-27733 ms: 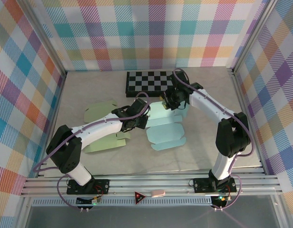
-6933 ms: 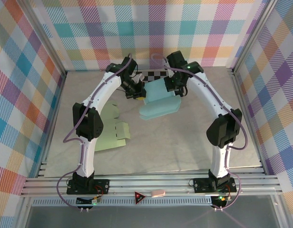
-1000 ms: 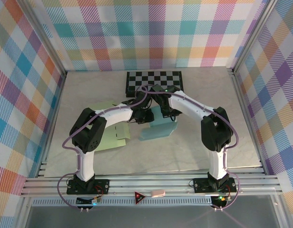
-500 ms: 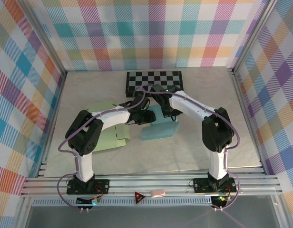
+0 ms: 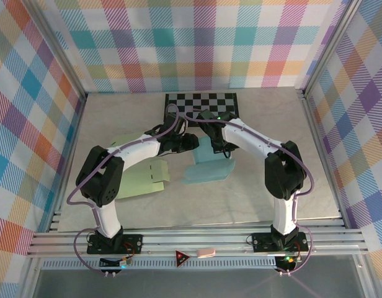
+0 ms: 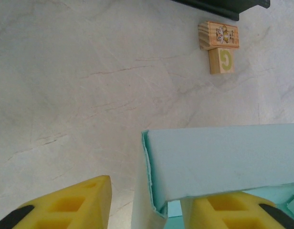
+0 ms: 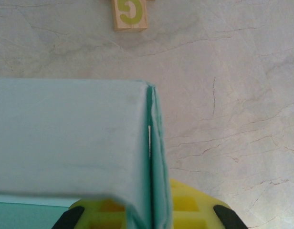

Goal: Fold the paper box

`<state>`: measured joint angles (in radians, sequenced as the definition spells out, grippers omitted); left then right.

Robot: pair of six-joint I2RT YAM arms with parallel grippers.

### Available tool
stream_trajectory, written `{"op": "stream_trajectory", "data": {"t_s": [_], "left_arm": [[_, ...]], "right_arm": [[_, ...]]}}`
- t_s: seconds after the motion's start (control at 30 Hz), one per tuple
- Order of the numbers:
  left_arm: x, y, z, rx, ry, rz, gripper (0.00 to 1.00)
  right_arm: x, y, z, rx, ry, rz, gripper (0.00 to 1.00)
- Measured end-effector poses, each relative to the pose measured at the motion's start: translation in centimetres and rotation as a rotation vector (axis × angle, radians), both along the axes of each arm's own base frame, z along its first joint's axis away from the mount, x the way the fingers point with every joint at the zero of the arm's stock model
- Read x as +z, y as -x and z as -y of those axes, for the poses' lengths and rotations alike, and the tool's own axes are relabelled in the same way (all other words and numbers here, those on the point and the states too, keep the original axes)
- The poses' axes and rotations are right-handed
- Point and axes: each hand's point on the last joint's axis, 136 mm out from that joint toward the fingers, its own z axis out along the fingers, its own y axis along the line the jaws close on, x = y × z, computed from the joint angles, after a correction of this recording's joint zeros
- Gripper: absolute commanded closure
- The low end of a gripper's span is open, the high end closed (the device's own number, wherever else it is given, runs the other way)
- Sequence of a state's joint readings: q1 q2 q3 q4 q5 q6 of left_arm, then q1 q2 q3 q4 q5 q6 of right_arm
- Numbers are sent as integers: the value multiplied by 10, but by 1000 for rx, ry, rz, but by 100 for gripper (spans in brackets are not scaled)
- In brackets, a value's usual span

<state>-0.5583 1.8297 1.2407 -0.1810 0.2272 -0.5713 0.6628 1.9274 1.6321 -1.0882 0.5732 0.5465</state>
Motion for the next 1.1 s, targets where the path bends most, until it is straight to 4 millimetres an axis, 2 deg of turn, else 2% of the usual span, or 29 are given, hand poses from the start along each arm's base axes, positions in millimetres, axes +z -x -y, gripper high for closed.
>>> {"op": "stream_trajectory", "data": {"t_s": [0.27, 0.53, 0.57, 0.87, 0.93, 1.0, 1.1], "left_arm": [[-13, -3, 2, -16, -25, -14, 76], [-20, -6, 5, -26, -93, 8, 100], [-20, -5, 4, -26, -107, 7, 100], [-16, -4, 2, 10, -219, 17, 99], [-16, -4, 1, 15, -221, 15, 85], [-16, -4, 0, 24, -222, 14, 76], [-18, -5, -1, 31, -226, 12, 74]], "right_arm": [[-1, 1, 0, -1, -8, -6, 100], [-1, 1, -2, 1, -16, -9, 100], [-1, 1, -2, 0, -17, -9, 100], [0, 0, -6, 1, -37, -13, 100], [0, 0, -7, 2, -43, -13, 100], [0, 0, -7, 2, -43, -15, 100], [1, 0, -7, 2, -40, -15, 100]]}}
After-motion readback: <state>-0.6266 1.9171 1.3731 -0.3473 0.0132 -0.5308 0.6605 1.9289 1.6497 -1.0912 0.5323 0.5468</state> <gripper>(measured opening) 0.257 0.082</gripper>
